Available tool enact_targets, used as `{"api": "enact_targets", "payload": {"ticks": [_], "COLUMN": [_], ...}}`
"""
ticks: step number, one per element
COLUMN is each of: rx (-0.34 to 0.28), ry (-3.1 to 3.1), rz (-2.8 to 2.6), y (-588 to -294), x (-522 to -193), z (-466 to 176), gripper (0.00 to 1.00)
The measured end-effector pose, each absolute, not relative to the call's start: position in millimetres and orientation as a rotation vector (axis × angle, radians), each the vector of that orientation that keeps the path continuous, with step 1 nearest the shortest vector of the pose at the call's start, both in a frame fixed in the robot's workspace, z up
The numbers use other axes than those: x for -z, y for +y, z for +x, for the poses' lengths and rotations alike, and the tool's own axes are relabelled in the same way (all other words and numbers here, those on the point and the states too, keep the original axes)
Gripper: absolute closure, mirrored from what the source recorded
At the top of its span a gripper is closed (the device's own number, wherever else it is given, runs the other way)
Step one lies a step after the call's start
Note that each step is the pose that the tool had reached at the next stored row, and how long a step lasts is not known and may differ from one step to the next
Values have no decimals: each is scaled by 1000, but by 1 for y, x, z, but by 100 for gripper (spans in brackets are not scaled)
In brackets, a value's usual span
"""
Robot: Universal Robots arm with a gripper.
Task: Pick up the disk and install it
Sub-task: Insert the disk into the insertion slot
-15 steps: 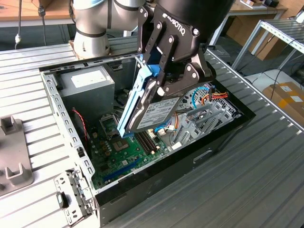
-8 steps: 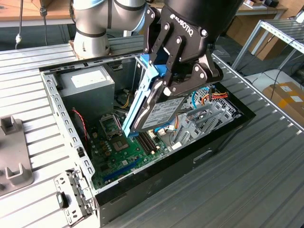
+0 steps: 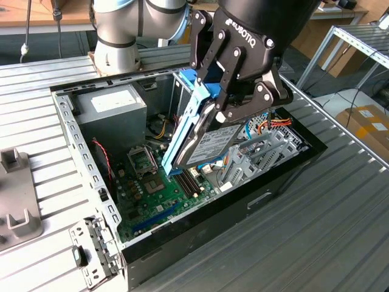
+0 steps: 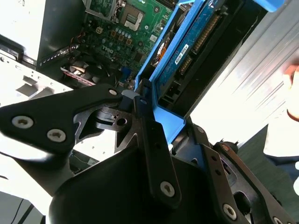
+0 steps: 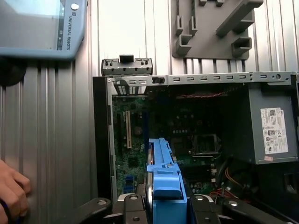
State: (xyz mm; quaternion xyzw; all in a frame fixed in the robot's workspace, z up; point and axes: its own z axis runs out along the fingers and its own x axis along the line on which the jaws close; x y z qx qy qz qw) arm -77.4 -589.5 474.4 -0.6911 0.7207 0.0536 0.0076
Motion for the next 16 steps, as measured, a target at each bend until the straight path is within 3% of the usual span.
{"api": "enact_targets", "payload": {"ticks": [16], "rx": [-168], "ry": [2253], "rz": [-2161], "y": [-598], "x": [-474], "z": [-57], "gripper": [63]}}
